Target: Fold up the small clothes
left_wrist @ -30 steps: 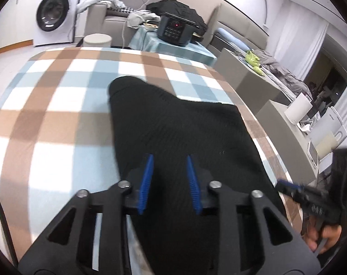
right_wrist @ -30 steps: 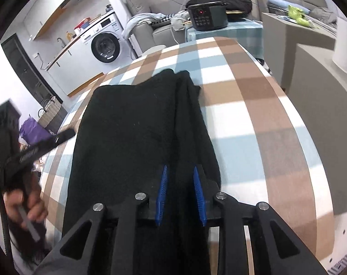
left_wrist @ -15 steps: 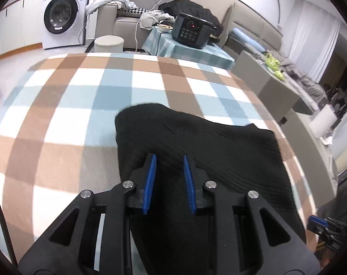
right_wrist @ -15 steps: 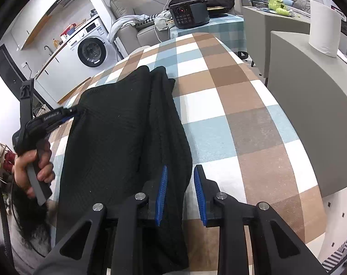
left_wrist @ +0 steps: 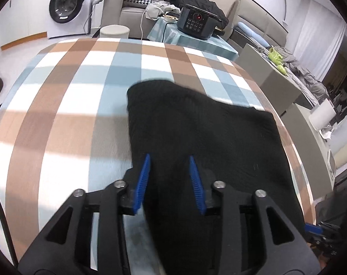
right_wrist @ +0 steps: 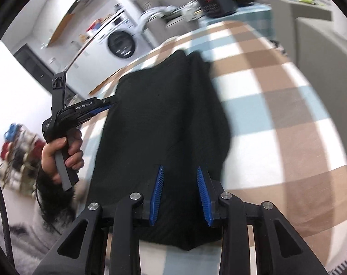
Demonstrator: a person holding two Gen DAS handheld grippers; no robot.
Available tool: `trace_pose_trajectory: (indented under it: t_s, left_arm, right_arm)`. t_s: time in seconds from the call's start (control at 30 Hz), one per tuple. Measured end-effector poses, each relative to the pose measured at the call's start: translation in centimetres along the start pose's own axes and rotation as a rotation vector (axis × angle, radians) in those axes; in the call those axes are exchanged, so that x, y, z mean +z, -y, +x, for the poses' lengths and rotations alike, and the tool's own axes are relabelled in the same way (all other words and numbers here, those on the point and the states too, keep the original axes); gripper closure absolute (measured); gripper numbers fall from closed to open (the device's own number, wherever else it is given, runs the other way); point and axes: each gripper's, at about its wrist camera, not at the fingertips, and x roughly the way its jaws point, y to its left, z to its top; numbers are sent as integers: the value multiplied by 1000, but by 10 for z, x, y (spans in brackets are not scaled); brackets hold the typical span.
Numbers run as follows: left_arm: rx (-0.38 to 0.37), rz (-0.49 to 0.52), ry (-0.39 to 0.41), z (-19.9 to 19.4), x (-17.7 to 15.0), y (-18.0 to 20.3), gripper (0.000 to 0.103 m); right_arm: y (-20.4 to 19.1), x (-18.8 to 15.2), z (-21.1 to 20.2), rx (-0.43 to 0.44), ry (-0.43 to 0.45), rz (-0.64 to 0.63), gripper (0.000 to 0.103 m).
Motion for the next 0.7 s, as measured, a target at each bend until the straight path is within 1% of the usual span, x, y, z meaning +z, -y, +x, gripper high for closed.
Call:
trace_pose_trajectory:
  t_s: [0.03,0.07,0.1,0.17,0.3,0.37,0.4,0.43,0.5,0.6,0.63,0.67,0.7]
  left_arm:
    - [5,-10,-6,-8,-10,-1,59]
    - [5,-19,-11,-12,-17,-2,58]
    - [-2,-27,-18,-17,-25,-3,58]
    - [-2,-50,-28,-27,-41,-6,58]
    - [5,-51,-39,-48,-68,-4,58]
    - [3,-51,-37,-59,-82,-2,58]
    - [1,-53,-39,-64,-87,-2,58]
    - [1,-54,-43,-67,-93,-1,57]
    - [11,-53,-52,-73,-104,1,57]
    - [24,-50,-73,-78,-119,5,57]
    - [25,-48,-77,-79,-121,7,57]
    - [25,-47,-78,-82,-125,10,57]
    - [24,-47,-78,-83,-128,12,57]
  right_arm:
    - [-3,-2,3,-5,-8,-15,74]
    - [-6,-3,9,-13,-21,-36,80]
    - [-9,-4,12,-12,-31,-48,83]
    - [-16,-5,13,-15,-23,-93,97]
    - [-29,-3,-4,-25,31,-146,98]
    - [-29,-3,0,-83,8,-165,98]
    - [-26,-3,8,-126,-15,-163,98]
    - [-24,-4,15,-144,-40,-153,98]
    - [-24,-3,15,-139,-30,-151,93]
    - [-21,-1,0,-111,20,-136,75]
    - [-18,-1,-4,-110,30,-127,66]
    - [-13,-1,-8,-108,29,-117,61]
    - [-10,-2,-9,-111,25,-111,61]
